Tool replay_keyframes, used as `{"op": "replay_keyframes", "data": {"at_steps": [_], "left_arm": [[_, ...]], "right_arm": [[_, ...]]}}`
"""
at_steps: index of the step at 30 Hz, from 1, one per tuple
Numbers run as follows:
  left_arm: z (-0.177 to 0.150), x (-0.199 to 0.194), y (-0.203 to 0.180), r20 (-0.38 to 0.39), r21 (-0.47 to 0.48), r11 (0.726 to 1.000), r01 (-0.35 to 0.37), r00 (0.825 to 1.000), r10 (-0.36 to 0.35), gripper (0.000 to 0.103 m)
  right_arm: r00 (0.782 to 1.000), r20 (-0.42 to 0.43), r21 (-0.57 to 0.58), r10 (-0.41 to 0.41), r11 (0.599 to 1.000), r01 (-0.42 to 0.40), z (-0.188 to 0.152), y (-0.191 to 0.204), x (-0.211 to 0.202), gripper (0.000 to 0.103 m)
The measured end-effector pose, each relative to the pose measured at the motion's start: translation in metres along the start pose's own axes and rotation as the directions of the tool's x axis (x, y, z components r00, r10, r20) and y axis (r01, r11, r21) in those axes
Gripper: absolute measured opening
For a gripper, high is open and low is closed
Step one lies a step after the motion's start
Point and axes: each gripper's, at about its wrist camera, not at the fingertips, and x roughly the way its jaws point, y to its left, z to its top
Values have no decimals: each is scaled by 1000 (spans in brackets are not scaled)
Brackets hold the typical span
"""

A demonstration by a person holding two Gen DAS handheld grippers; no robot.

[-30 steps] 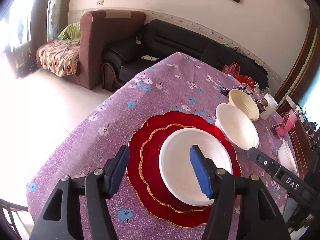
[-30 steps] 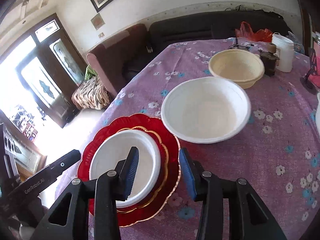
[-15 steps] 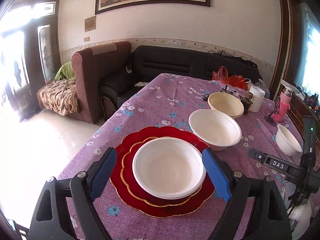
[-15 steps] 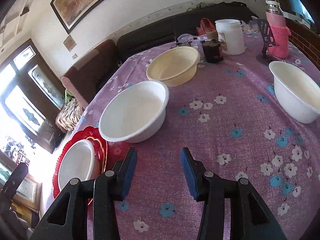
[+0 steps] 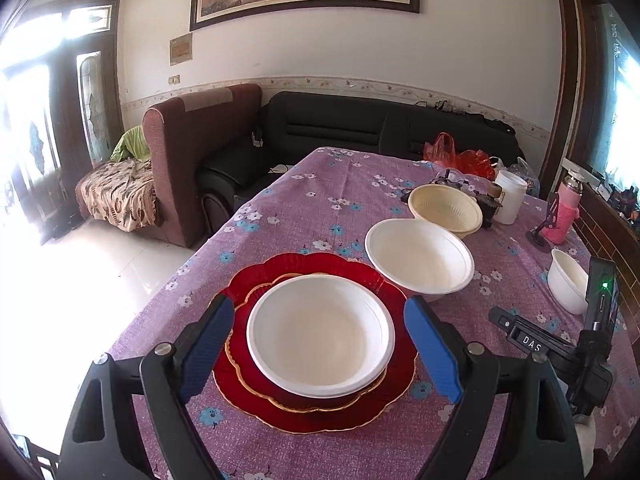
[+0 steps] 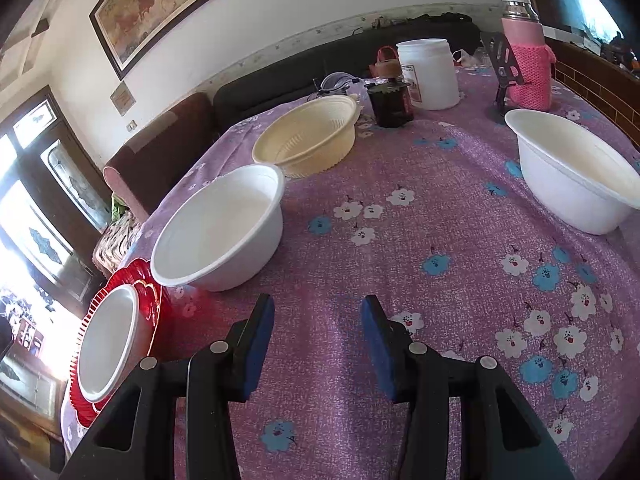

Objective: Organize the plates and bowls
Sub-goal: 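Move the right gripper toward the white bowl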

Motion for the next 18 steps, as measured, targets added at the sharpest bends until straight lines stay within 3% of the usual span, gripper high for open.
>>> {"op": "replay_keyframes", "data": {"at_steps": [7,18], "left_arm": [[1,-1,-7,11,-12,999,-32,999,32,87],[0,-44,15,34,-101,995,27,999,-24,87]], "right_arm": [[999,30,-14,-34,999,34,-1,-2,-3,49],[975,129,-37,-179,982,185,-1,-4,-15,49]]}}
